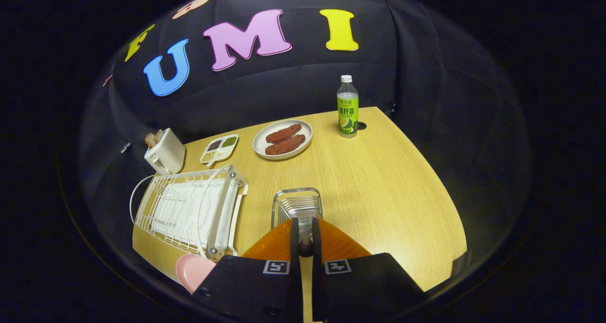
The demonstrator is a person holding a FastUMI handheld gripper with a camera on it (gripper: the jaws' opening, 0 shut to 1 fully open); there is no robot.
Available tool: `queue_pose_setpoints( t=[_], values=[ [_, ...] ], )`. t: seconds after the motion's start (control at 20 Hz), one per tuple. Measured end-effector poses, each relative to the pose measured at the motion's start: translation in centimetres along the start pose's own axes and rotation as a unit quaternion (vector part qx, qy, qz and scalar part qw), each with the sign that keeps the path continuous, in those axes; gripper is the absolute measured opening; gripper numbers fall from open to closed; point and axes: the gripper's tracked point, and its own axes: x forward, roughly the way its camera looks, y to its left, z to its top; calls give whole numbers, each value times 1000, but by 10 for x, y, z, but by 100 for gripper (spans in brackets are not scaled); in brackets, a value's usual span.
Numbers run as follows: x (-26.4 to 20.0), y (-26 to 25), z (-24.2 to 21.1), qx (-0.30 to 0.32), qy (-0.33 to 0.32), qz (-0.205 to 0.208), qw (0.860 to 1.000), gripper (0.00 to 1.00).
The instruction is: Take the plate from the dish rack, then take the spoon from the basket and place it into the plate.
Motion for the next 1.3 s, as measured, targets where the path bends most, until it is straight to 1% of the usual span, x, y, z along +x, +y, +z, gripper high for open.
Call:
queue_pose_setpoints(
  t=[0.35,0.6,0.8,0.95,1.05,1.2,1.3],
  values=[
    [-22,10,42,0,-46,-2,999,12],
    [-53,35,78,-12,-84,10,996,12],
    [-86,67,95,-26,-103,33,994,12],
    [-106,95,88,-32,-96,58,993,12],
    [-117,119,75,-33,-85,87,992,12],
    [-131,162,50,-47,-63,143,987,12],
    [-135,184,32,-61,-49,167,983,12]
  ],
)
